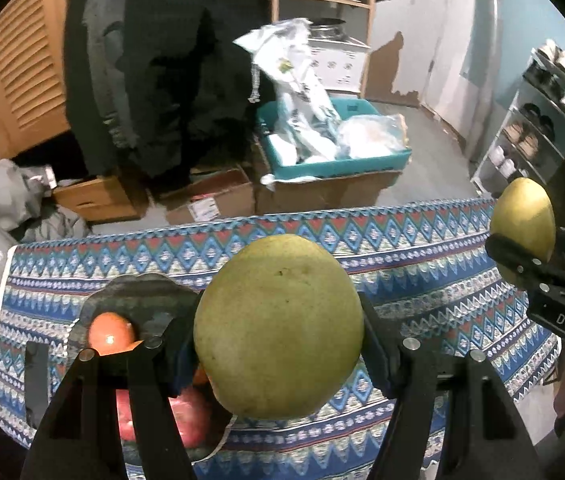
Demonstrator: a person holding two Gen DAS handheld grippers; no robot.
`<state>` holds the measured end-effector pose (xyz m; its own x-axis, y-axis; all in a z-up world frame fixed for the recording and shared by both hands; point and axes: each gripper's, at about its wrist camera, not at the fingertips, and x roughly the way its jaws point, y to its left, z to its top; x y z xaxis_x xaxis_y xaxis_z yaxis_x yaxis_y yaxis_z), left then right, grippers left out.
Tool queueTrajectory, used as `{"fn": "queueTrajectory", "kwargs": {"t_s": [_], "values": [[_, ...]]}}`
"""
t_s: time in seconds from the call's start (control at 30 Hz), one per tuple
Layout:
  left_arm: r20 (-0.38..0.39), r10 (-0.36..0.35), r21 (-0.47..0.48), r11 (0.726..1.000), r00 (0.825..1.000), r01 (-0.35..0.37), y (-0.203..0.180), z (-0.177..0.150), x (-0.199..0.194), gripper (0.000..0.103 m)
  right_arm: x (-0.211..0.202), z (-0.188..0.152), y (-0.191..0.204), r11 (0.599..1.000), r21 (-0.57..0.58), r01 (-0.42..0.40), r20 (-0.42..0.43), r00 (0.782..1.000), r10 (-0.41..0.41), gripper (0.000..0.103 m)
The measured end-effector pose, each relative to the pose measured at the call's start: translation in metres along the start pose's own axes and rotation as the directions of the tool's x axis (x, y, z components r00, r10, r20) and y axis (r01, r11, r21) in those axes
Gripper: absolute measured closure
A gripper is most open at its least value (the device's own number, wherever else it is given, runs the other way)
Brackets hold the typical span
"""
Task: Organize fruits
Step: 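Carry the pear in the left tool over the glass bowl while the right tool follows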
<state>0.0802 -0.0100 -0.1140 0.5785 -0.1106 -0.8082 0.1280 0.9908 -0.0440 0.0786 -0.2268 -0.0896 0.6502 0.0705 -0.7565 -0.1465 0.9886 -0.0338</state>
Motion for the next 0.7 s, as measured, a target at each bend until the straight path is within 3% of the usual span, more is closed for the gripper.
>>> {"fn": "queueTrajectory", "kwargs": {"t_s": [0.43, 0.7], "values": [[-0.014, 0.071, -0.082, 0.994, 0.997, -0.072, 0.074, -0.006, 0.003, 0.034, 0.013, 0.020, 0.062, 0.994, -0.059, -0.092, -0.002, 0.996, 0.093, 0.035], [-0.061, 0.075, -0.123, 0.989, 0.995, -0.082, 0.112, -0.021, 0.025, 0.034, 0.034, 0.023, 0.105, 0.982, -0.089, -0.166, -0.041, 0.986, 0.163, 0.035]]}}
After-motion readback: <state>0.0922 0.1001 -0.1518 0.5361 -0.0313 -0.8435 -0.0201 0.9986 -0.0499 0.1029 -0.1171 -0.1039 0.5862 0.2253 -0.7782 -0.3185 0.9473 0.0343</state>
